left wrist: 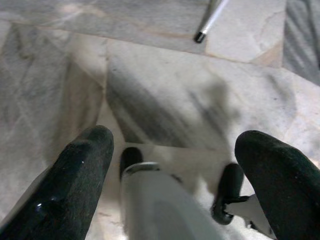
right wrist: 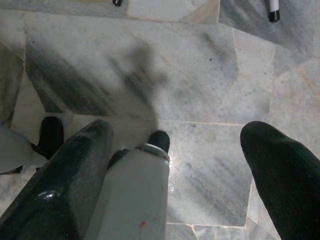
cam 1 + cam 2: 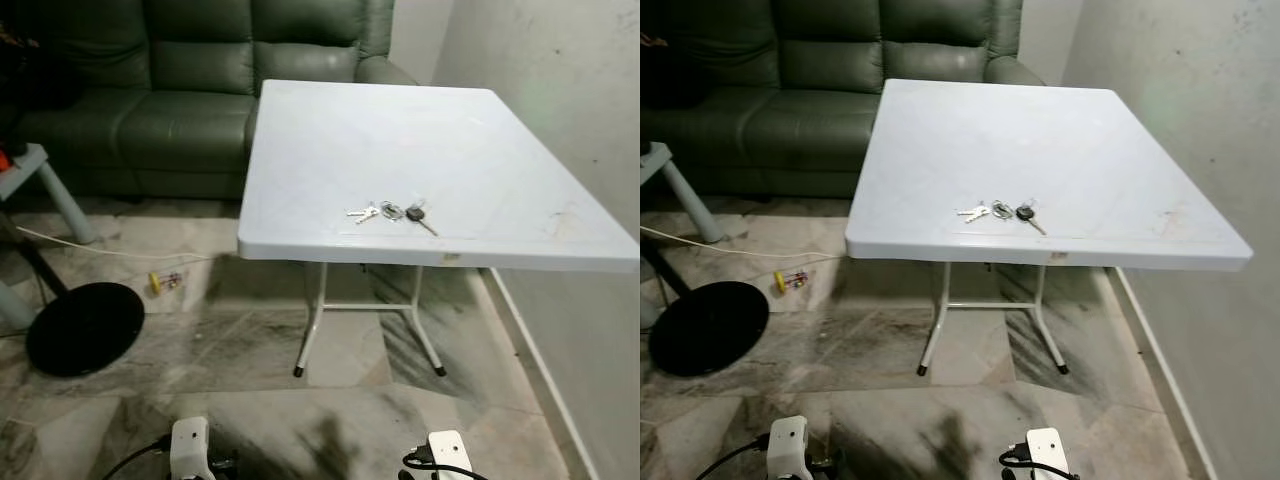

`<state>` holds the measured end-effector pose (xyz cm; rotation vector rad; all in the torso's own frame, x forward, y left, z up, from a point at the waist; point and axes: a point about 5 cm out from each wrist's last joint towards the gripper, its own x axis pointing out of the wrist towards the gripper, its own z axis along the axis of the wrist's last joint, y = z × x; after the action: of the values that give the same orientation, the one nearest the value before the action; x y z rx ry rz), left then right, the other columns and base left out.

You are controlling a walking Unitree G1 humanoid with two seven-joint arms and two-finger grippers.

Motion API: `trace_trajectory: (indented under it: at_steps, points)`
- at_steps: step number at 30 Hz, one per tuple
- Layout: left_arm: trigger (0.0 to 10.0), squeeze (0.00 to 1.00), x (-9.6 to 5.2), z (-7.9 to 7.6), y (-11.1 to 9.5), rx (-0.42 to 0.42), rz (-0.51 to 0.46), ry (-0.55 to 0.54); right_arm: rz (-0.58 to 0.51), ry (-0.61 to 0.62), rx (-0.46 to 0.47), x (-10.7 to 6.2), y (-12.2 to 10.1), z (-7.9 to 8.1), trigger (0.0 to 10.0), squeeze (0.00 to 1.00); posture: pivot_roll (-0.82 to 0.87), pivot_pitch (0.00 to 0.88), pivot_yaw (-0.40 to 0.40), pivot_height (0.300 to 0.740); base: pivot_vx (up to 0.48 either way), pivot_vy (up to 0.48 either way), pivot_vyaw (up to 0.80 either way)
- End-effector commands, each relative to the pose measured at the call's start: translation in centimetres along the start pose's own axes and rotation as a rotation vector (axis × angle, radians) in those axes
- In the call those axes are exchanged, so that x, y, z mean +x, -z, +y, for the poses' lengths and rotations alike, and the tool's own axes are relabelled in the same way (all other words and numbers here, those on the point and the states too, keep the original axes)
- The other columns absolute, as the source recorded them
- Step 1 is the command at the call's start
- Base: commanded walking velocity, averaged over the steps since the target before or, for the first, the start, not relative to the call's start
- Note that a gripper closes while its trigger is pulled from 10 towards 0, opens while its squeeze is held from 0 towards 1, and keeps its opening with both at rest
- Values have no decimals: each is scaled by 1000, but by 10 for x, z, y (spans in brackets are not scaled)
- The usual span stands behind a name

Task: Hang keys on a hook

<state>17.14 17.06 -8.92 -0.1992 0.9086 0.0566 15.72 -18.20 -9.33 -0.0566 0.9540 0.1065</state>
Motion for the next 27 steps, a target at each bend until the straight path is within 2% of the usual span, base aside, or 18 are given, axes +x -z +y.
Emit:
trace_trajectory:
  at_steps: [1,4,6,8,12,17,19,20,21,22,23,24,27]
  points:
    - [10000,0,1,-5,-1,-8,-3,9,-3,17,2,-1,0,-7,10000,0,26,0,-40,715,0,0,0]
    - [10000,0,1,-5,-3,-10,-12,10,-9,18,6,-1,-1,-7,10000,0,26,0,-39,715,0,0,0]
    - [10000,0,3,-10,-13,38,-50,33,-41,18,8,0,-7,-8,10000,0,27,0,-36,715,0,0,0]
    - [10000,0,4,-13,-17,51,-70,47,-58,19,11,0,-11,-9,10000,0,28,0,-35,715,0,0,0]
    - [10000,0,7,-24,-41,88,-164,99,-144,15,29,2,-30,-10,10000,0,26,0,-29,715,0,0,0]
    - [10000,0,7,-39,-83,103,-366,181,-350,0,52,2,-72,-14,10000,0,18,0,-16,715,0,0,0]
    - [10000,0,6,-40,-90,102,-400,191,-390,-3,53,1,-79,-14,10000,0,18,0,-16,715,0,0,0]
    - [10000,0,3,-43,-102,98,-474,209,-488,-12,49,-2,-97,-15,10000,0,16,0,-15,715,0,0,0]
    - [10000,0,2,-44,-107,94,-504,215,-526,-16,48,-3,-103,-14,10000,0,15,0,-14,715,0,0,0]
    - [10000,0,-1,-46,-119,81,-571,231,-612,-30,53,-7,-118,-13,10000,0,15,0,-14,715,0,0,0]
    - [10000,0,-1,-46,-119,81,-571,231,-612,-30,53,-7,-118,-13,10000,0,15,0,-14,715,0,0,0]
    - [10000,0,-5,-50,-130,83,-637,243,-689,-46,50,-11,-131,-11,10000,0,15,0,-14,715,0,0,0]
    - [10000,0,-8,-53,-139,86,-686,252,-749,-59,50,-15,-142,-8,10000,0,15,0,-14,715,0,0,0]
